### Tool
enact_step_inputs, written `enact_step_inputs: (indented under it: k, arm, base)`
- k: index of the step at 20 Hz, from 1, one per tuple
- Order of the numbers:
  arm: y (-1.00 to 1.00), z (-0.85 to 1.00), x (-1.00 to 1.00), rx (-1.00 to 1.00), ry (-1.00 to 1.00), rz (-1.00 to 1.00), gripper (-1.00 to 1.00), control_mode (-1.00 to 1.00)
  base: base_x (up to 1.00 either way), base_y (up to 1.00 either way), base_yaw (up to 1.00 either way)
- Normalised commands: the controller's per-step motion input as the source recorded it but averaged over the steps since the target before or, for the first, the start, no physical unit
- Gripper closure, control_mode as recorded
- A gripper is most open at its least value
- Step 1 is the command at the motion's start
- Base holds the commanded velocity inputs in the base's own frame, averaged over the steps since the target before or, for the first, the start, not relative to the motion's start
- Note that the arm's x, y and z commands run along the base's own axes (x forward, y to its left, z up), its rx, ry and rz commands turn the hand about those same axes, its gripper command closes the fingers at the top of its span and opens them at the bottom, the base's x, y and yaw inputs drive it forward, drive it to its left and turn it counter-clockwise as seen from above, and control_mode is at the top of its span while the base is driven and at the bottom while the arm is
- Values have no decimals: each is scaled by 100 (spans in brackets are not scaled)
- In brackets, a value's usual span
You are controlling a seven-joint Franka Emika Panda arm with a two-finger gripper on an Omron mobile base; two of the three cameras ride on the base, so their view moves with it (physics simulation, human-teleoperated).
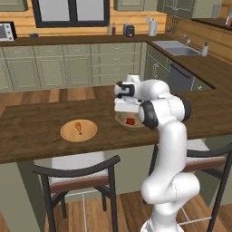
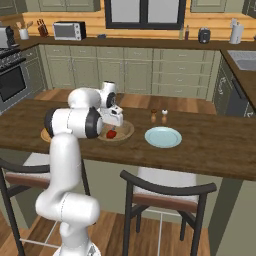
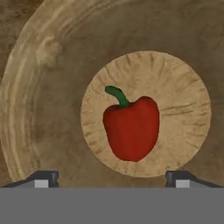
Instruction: Pick the chicken drumstick and bell pepper from their plates and place them in the bowl. Then put the bowl in the fridge.
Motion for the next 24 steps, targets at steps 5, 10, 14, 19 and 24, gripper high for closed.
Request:
enact_step_inputs:
  k: [5, 10, 14, 19, 24]
  arm:
    - [69, 83, -98, 0, -7, 14, -100, -100]
    - [100, 26, -97, 0, -14, 20, -100, -100]
    - [96, 9, -70, 4, -13, 7, -100, -100]
    - [84, -2, -33, 14, -30, 0, -100, -100]
    - [40, 0, 56, 3, -15, 0, -100, -100]
  base:
    - [0, 0, 0]
    - [0, 0, 0]
    - [0, 0, 0]
    - [0, 0, 0]
    - [0, 0, 0]
